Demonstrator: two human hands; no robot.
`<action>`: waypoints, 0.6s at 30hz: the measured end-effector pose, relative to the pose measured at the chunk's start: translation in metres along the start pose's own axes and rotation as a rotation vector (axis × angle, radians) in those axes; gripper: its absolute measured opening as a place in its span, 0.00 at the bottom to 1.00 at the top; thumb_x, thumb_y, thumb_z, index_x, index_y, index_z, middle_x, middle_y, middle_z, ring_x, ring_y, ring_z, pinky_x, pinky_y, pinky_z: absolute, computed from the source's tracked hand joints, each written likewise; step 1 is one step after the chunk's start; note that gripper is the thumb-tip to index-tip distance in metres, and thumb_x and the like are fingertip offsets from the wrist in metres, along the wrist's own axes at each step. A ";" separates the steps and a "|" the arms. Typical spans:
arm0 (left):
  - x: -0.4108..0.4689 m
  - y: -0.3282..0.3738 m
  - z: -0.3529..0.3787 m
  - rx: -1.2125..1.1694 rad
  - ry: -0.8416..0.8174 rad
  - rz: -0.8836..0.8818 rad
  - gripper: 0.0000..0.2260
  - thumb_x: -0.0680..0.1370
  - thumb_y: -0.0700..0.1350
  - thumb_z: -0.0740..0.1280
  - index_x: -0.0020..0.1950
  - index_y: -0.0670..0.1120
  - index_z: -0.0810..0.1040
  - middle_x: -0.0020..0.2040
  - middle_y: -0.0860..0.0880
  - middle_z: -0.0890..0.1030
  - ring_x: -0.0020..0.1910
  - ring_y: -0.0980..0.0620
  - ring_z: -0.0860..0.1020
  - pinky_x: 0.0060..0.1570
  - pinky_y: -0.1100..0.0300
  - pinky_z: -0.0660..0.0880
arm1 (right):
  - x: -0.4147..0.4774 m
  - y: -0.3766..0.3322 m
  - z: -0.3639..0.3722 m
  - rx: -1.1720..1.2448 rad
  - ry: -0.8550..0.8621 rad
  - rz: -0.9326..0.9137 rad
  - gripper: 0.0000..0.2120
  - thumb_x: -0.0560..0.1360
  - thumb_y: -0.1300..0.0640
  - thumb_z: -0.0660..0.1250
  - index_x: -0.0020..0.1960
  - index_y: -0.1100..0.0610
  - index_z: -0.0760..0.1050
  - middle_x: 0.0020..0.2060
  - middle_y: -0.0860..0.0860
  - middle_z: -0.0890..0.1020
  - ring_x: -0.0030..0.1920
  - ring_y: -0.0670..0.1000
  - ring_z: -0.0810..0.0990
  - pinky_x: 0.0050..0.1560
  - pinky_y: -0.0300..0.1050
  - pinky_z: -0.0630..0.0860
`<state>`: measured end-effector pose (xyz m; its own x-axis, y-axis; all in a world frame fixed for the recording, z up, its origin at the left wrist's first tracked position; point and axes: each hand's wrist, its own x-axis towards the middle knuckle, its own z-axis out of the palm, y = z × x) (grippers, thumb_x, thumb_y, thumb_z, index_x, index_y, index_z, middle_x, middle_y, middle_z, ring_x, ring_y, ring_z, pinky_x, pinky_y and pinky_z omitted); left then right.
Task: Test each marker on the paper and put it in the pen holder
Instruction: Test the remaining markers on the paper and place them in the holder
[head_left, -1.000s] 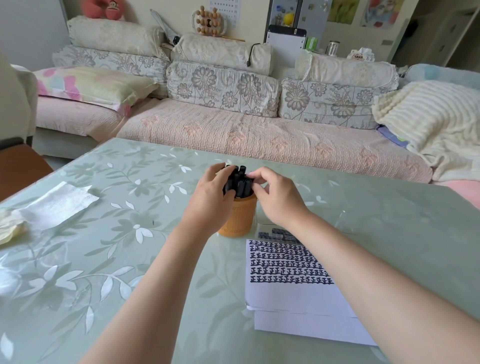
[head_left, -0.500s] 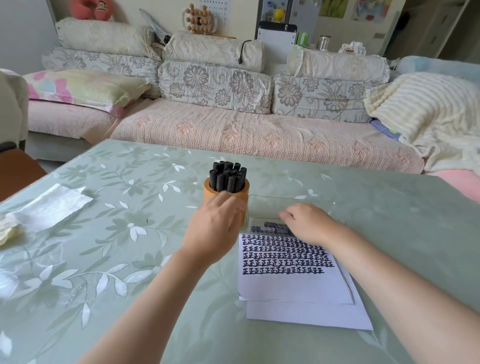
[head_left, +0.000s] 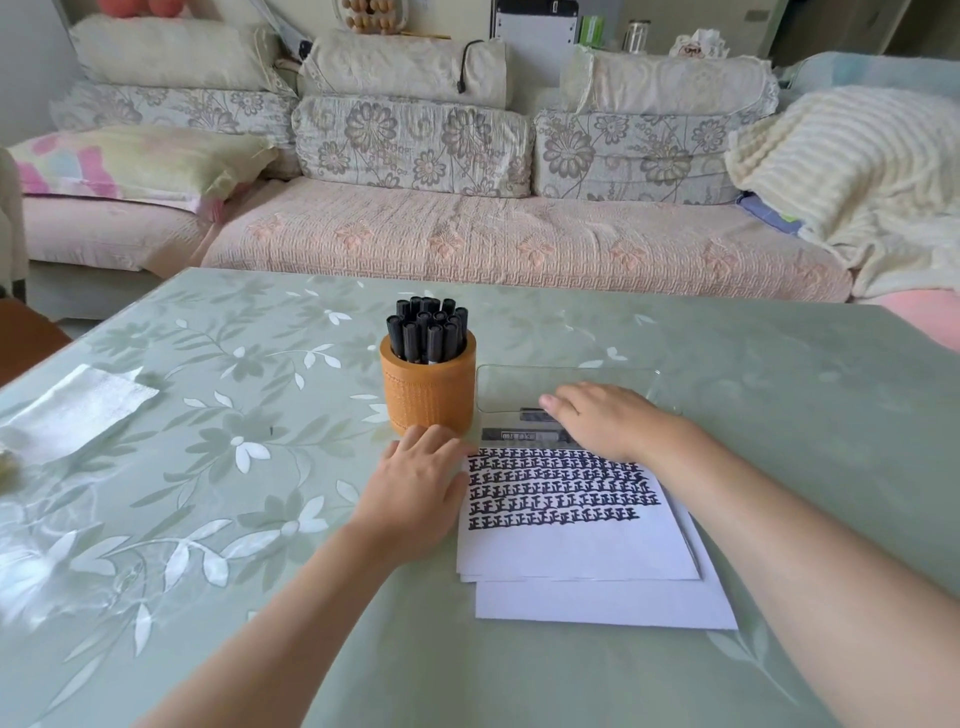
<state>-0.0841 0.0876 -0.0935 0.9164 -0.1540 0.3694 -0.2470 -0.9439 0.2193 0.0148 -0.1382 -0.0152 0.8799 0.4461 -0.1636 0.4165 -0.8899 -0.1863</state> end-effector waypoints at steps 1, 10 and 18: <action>0.000 0.000 0.000 -0.001 0.001 -0.001 0.16 0.76 0.50 0.56 0.61 0.53 0.75 0.56 0.55 0.74 0.53 0.49 0.70 0.51 0.54 0.70 | 0.001 0.000 0.000 0.001 0.002 -0.011 0.27 0.82 0.39 0.44 0.65 0.56 0.71 0.65 0.55 0.75 0.66 0.57 0.72 0.64 0.54 0.68; 0.002 0.002 -0.012 -0.095 -0.031 -0.027 0.12 0.79 0.47 0.62 0.62 0.53 0.75 0.57 0.55 0.75 0.58 0.50 0.71 0.54 0.53 0.72 | -0.005 -0.020 -0.007 -0.037 0.375 -0.291 0.10 0.79 0.54 0.56 0.50 0.53 0.76 0.47 0.50 0.77 0.54 0.53 0.73 0.58 0.49 0.70; 0.003 0.009 -0.033 -0.289 0.085 -0.069 0.17 0.76 0.40 0.63 0.63 0.53 0.73 0.57 0.55 0.76 0.57 0.54 0.76 0.52 0.52 0.76 | -0.041 -0.051 0.004 0.044 0.179 -0.330 0.15 0.78 0.59 0.58 0.60 0.52 0.79 0.51 0.48 0.74 0.54 0.50 0.74 0.56 0.45 0.71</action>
<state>-0.0941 0.0888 -0.0605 0.9076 -0.0557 0.4160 -0.2754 -0.8269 0.4902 -0.0435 -0.1111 -0.0029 0.7277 0.6808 0.0831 0.6773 -0.6944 -0.2429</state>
